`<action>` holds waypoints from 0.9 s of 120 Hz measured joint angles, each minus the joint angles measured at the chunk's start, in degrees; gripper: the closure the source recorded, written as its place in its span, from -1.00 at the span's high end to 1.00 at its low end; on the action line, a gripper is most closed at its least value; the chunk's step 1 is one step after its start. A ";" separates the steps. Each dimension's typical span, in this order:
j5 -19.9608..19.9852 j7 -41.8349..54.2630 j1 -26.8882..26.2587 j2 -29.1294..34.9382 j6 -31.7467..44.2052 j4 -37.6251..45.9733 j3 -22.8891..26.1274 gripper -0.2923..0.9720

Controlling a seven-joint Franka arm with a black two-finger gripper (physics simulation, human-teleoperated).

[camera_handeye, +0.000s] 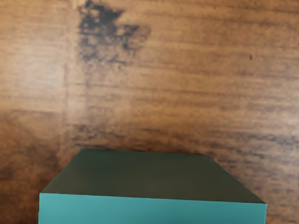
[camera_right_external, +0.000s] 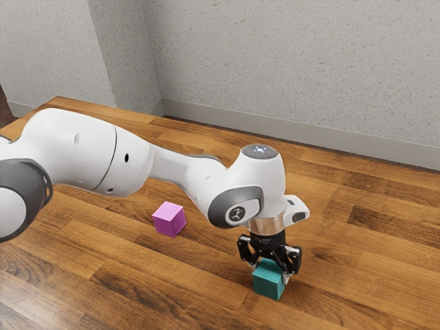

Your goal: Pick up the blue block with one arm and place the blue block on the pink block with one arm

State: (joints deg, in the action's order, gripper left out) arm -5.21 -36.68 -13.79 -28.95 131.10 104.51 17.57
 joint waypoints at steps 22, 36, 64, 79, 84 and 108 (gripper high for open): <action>0.03 0.06 0.00 0.50 0.29 0.19 -0.05 0.07; -0.10 -0.05 -0.07 4.25 -0.45 1.50 -0.07 0.02; -0.24 0.47 -0.09 16.77 -4.81 9.42 -8.66 0.01; -0.08 2.58 0.61 18.99 -5.90 11.22 -18.15 0.05; -0.03 3.48 0.58 19.57 -6.19 11.41 -19.80 0.05; 1.07 9.11 1.02 21.75 -7.45 12.29 -26.99 0.07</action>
State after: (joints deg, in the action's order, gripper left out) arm -4.14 -27.57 -12.78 -7.20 123.65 116.80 -9.42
